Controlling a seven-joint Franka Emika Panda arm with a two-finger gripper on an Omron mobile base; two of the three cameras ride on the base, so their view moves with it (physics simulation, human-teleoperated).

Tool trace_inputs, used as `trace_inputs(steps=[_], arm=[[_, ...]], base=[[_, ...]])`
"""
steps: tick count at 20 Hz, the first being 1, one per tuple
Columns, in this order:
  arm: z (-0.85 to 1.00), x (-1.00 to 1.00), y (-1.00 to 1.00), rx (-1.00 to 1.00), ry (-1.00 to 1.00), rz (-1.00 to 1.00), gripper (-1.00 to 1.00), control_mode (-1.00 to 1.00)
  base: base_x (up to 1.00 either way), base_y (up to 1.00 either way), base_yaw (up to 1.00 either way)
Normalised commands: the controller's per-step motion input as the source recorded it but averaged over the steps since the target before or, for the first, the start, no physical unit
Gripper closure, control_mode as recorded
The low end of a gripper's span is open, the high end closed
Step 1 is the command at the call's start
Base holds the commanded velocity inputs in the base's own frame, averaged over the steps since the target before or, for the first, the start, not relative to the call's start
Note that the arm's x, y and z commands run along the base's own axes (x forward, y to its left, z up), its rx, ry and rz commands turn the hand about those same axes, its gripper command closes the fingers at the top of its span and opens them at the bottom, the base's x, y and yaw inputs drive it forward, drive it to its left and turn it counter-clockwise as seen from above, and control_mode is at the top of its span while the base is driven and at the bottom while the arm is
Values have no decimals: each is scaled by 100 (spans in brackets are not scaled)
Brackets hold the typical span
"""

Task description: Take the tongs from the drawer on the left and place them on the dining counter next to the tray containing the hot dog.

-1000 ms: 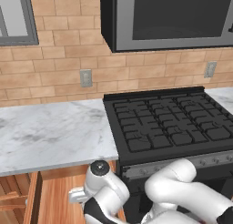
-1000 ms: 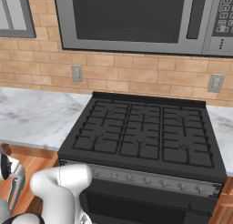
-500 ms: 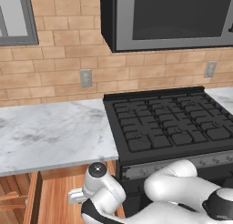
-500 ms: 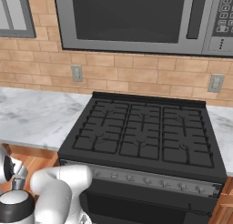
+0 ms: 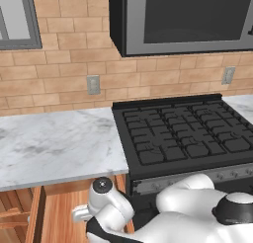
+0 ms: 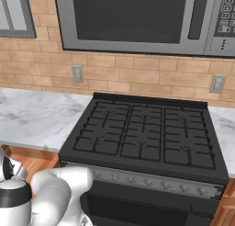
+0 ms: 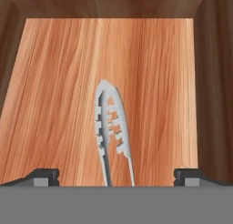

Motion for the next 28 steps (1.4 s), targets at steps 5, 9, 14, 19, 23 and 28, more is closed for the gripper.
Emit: trace_inputs(steps=[5, 9, 14, 19, 23, 28], arm=[[-29, 4, 10, 0, 0, 0, -100, -100], [-28, 12, 2, 0, 0, 0, -100, -100], [-11, 11, 0, 0, 0, 0, -100, -100], [-12, 8, 0, 0, 0, 0, -100, -100], [-15, 6, 0, 0, 0, 0, -100, -100], [-17, 7, 0, 0, 0, 0, -100, -100]], base=[[0, 0, 0], [0, 0, 0], [0, 0, 0], [0, 0, 0], [0, 0, 0], [0, 0, 0]])
